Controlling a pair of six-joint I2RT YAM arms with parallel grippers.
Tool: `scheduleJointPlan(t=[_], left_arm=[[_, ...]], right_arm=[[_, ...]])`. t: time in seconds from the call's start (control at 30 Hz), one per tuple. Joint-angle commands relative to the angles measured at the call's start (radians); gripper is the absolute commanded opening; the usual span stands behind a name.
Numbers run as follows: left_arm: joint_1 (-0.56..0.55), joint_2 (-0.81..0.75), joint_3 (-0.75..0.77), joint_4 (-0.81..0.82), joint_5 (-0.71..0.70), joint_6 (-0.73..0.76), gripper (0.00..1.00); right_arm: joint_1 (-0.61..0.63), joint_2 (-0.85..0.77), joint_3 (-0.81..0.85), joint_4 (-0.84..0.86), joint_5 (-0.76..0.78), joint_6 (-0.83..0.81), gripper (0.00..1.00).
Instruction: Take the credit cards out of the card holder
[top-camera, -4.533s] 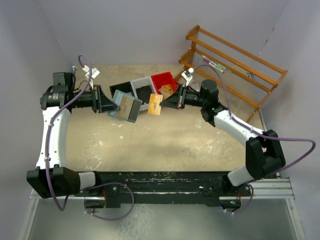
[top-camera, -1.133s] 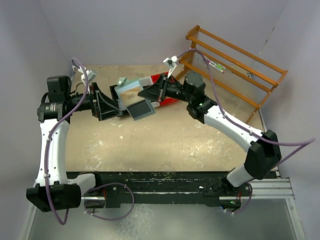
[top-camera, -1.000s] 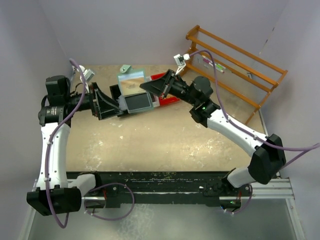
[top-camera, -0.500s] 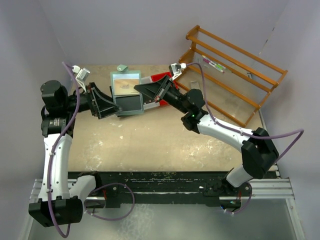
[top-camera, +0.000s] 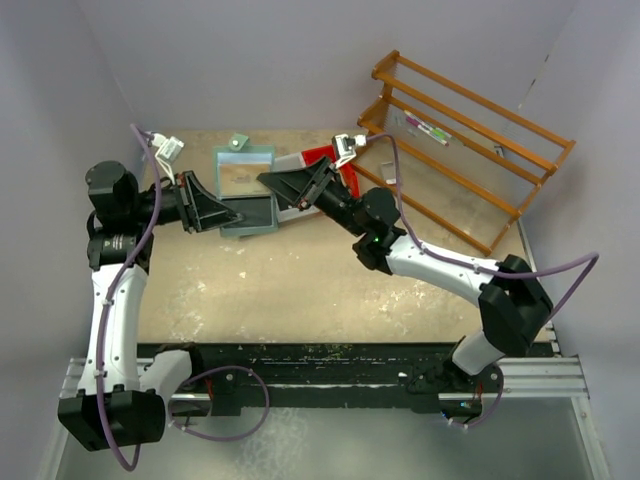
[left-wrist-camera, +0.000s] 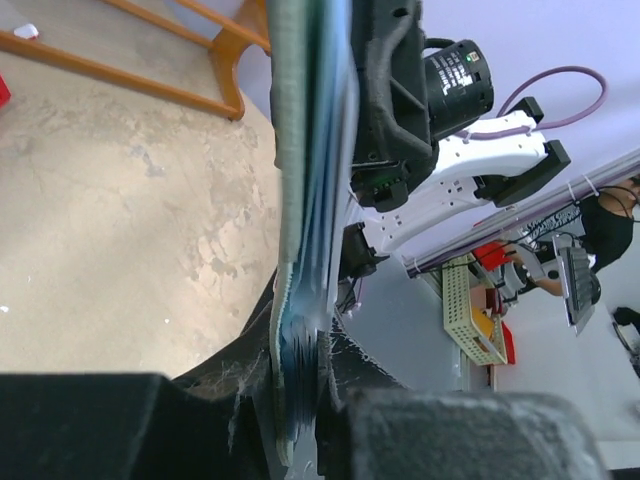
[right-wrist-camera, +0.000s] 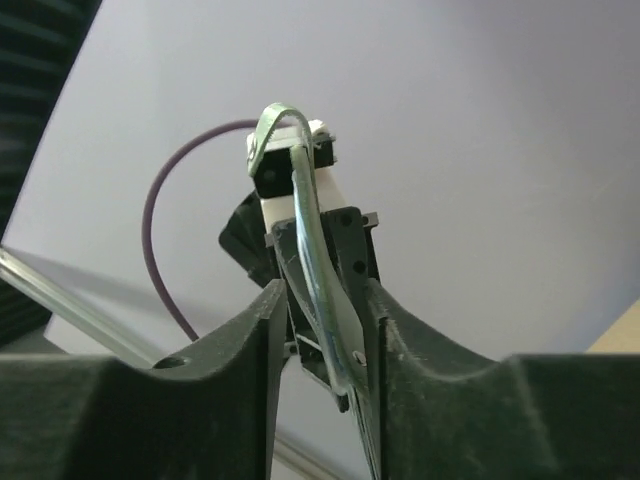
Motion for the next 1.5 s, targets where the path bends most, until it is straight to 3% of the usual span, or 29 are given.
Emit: scheduleJointPlan(t=[0.0, 0.17, 0.3, 0.47, 0.63, 0.67, 0.7, 0.8, 0.93, 1.2, 1.47], left_arm=[[0.001, 0.044, 0.104, -0.286, -0.011, 0.229, 0.00], [0.001, 0.147, 0.203, -0.626, -0.035, 0.505, 0.00], [-0.001, 0.214, 0.269, -0.813, -0.043, 0.662, 0.00], [-0.001, 0.247, 0.316, -0.938, -0.049, 0.772, 0.00], [-0.001, 0.276, 0.355, -1.030, -0.056, 0.859, 0.01], [-0.001, 0.282, 0.361, -1.037, -0.056, 0.867, 0.03], [-0.001, 0.284, 0.364, -1.037, -0.050, 0.869, 0.11], [0.000, 0.268, 0.353, -0.978, -0.025, 0.812, 0.55], [0.001, 0.181, 0.247, -0.642, 0.008, 0.523, 0.76], [0.001, 0.039, 0.040, 0.018, 0.039, -0.040, 0.74], [0.004, 0.013, 0.048, -0.008, 0.025, -0.057, 0.56]], right_arm=[[-0.033, 0.015, 0.025, 0.096, -0.151, -0.099, 0.49], [-0.118, 0.142, 0.210, 0.015, -0.593, -0.176, 0.63], [-0.130, 0.164, 0.276, -0.157, -0.707, -0.328, 0.59], [-0.135, 0.150, 0.324, -0.331, -0.695, -0.486, 0.32], [-0.136, 0.172, 0.365, -0.340, -0.715, -0.478, 0.06], [-0.136, 0.174, 0.361, -0.314, -0.710, -0.453, 0.00], [-0.136, 0.173, 0.350, -0.277, -0.695, -0.423, 0.00], [-0.134, 0.143, 0.280, -0.110, -0.547, -0.321, 0.00], [-0.102, 0.062, 0.123, 0.094, -0.269, -0.222, 0.00], [0.037, 0.027, 0.030, 0.224, 0.063, -0.199, 0.00], [0.136, 0.015, -0.022, 0.280, 0.304, -0.284, 0.00]])
